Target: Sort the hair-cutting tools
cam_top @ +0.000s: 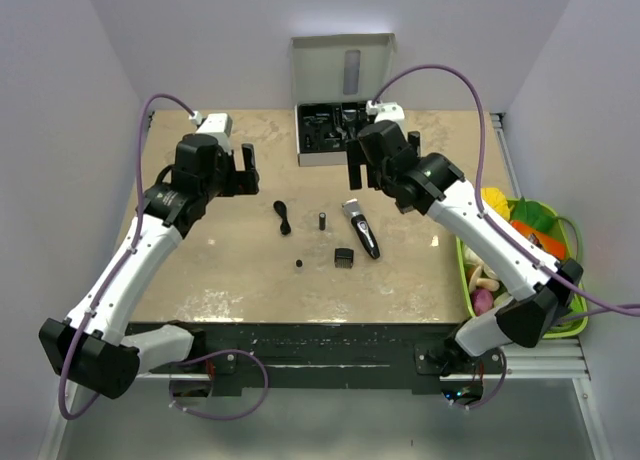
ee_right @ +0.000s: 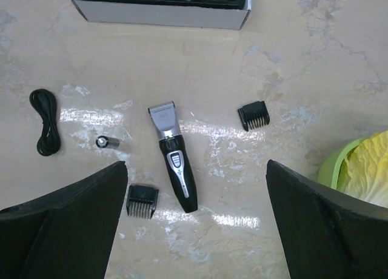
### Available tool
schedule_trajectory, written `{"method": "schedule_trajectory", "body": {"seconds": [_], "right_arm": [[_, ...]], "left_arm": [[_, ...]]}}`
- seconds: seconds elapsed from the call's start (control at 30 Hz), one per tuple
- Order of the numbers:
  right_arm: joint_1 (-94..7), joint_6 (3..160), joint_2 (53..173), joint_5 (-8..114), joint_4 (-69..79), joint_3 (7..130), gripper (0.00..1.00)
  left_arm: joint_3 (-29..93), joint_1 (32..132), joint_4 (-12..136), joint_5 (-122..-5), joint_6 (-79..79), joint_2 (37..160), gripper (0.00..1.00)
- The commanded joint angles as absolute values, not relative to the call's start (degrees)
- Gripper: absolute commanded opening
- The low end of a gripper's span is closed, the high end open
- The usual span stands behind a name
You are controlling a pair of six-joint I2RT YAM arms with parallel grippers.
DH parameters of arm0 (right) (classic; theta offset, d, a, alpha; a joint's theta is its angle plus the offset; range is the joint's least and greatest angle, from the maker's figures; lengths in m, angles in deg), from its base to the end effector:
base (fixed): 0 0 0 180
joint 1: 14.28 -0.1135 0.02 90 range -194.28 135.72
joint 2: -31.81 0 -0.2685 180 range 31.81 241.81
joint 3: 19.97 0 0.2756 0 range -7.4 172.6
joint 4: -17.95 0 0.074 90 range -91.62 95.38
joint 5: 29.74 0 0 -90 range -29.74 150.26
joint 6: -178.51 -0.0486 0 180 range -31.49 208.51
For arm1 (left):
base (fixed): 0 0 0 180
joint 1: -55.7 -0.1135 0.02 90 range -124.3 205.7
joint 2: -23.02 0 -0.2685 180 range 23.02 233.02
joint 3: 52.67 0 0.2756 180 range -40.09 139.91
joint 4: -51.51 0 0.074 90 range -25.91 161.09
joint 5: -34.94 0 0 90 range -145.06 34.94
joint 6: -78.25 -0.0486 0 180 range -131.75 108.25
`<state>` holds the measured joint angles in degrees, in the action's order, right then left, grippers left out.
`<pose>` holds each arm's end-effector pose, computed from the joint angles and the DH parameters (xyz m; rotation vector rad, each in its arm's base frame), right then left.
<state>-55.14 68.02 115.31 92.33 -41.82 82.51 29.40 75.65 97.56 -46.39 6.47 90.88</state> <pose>0.2721 0.2012 0.3947 -0.1012 2.1552 -0.0290 0.2748 -0.0919 0.3655 -0.0575 2.1276 -0.2343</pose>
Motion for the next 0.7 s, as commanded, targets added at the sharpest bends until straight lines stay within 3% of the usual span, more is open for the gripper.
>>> {"method": "schedule_trajectory", "body": {"seconds": [0.0,0.17,0.33,0.5,0.67], "right_arm": [[-55.32,67.77,118.73,92.51,-48.13,90.68,0.98],[-55.15,73.82,114.96,84.63,-44.63,88.05,0.98],[-55.23,74.90,120.39,80.22,-48.06,85.68,0.98],[-55.23,73.31,123.04,75.82,-41.06,77.86,0.96],[-55.15,75.50,128.47,74.23,-39.09,78.99,0.96]], "left_arm": [[28.99,75.65,96.52,-48.29,4.42,87.54,0.99],[28.28,75.65,97.48,-48.46,4.34,87.01,0.99],[27.85,75.65,98.72,-49.87,4.51,85.78,0.99],[25.91,75.65,99.07,-50.22,5.30,84.02,0.99],[24.24,75.65,99.68,-51.54,6.00,82.70,1.00]]}}
